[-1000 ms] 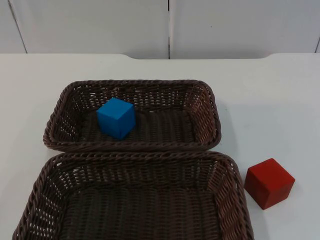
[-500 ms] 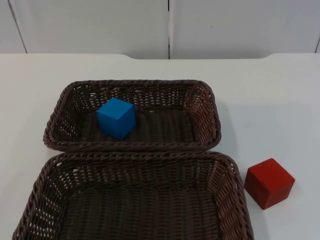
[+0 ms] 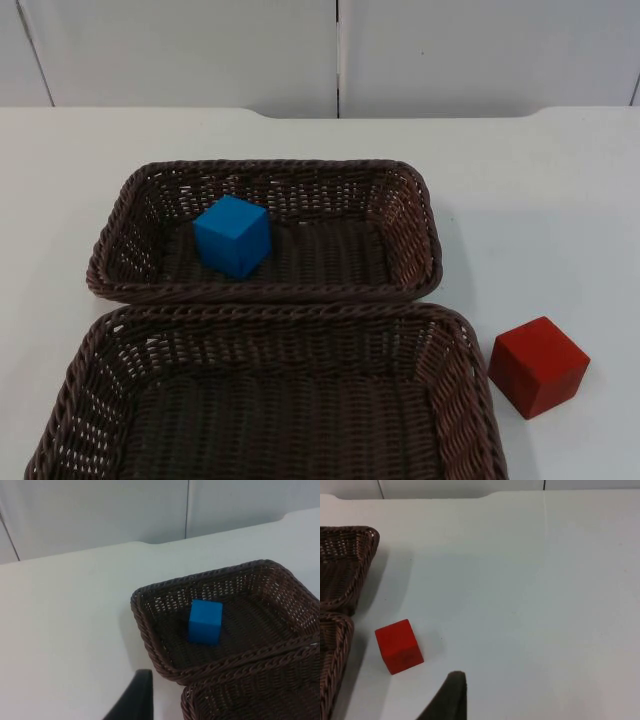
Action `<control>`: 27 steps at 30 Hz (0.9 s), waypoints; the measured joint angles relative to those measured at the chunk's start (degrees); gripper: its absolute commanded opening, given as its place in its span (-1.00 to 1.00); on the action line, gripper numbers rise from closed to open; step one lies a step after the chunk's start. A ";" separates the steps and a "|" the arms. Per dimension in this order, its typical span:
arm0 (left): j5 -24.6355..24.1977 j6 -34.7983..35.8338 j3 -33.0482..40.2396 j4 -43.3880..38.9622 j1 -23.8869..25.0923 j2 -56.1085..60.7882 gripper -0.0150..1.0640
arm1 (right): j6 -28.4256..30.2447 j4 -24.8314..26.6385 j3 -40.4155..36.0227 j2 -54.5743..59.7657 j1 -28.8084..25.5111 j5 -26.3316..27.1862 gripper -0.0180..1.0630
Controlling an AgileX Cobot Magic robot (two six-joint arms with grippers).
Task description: Pick up one cube with the left hand and place it into the upper basket. Pick up one cube with the right hand and place it into the lower basket.
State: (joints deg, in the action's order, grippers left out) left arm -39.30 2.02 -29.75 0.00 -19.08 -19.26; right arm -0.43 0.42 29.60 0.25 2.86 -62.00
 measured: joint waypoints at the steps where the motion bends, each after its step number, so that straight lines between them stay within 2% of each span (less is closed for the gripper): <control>1: 0.00 0.00 0.00 0.00 0.00 0.11 0.97 | -0.01 0.00 0.00 0.00 0.00 0.00 0.99; 10: 0.00 0.00 0.00 0.00 0.00 0.34 0.97 | -0.01 0.00 0.00 2.47 0.00 0.00 0.99; 19: 0.00 0.00 0.00 0.00 0.00 0.34 0.97 | 0.43 3.78 5.22 22.56 0.00 1.71 0.99; 27: 0.00 0.00 0.00 0.00 0.00 0.34 0.97 | 4.74 5.83 8.85 39.49 0.00 2.58 0.99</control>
State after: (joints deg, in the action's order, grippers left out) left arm -39.30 2.02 -29.75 0.00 -19.08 -18.92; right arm 4.31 6.25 38.46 39.75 2.86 -59.42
